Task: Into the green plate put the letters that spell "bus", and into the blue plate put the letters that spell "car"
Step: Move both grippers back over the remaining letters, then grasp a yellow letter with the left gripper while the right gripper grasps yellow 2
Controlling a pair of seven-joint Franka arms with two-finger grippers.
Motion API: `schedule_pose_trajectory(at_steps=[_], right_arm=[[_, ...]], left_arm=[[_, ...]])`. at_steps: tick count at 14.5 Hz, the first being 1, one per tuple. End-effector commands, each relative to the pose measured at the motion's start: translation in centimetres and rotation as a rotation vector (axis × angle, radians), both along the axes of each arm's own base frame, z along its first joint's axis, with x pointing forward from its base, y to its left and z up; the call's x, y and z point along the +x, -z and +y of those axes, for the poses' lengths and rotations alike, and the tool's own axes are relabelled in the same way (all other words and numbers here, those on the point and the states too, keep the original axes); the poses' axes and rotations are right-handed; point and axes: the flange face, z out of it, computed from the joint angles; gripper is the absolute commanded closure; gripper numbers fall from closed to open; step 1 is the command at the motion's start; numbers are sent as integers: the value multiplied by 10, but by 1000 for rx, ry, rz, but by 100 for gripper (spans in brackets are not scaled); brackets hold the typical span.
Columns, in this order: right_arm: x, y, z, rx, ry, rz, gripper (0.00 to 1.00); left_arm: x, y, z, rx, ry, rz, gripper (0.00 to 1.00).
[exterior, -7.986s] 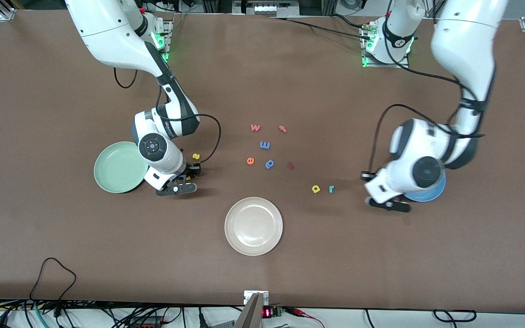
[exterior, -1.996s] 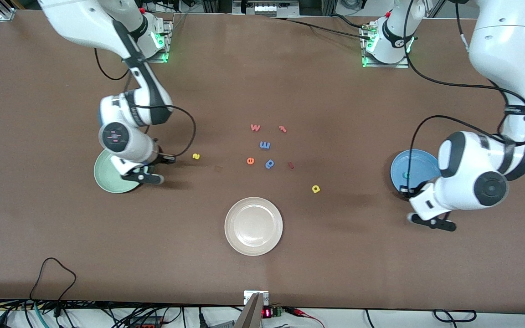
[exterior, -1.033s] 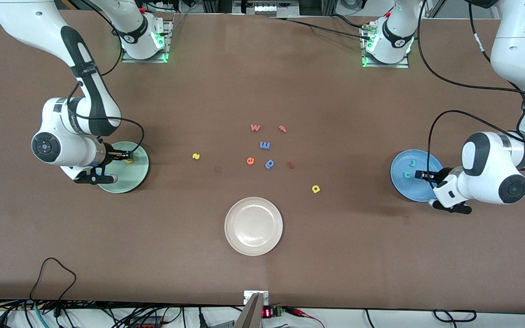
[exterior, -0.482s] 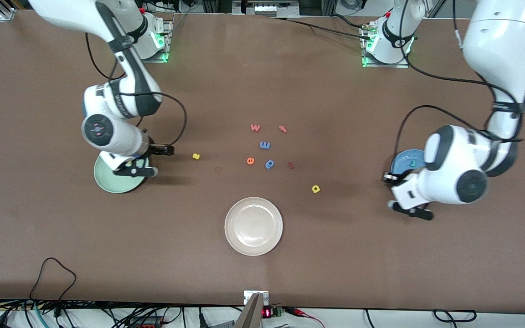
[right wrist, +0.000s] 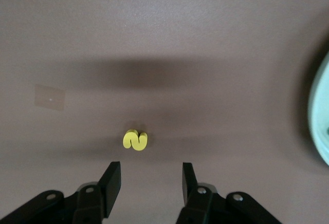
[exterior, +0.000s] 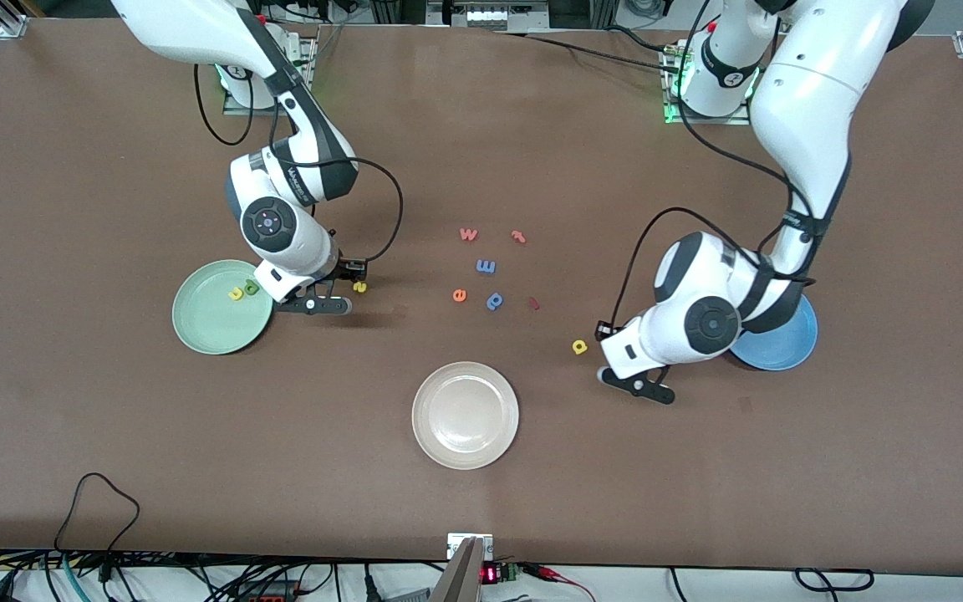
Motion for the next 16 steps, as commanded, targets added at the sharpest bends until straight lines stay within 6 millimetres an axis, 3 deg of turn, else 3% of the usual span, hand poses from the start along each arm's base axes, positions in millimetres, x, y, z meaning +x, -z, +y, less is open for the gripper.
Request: schedule_pose_trajectory(at_steps=[1,6,16], right_arm=[[-1,10,4,-3,0,-7,44],[-11,36,23,-6,-3,-15,43],[-11,52,22,-7,30,-18,44]], left_arm=[[10,10,-7,-16,-38,-31,55],[1,25,-29,-8,-73,-34,56],[-7,43,-49,-16,-70,-46,56]])
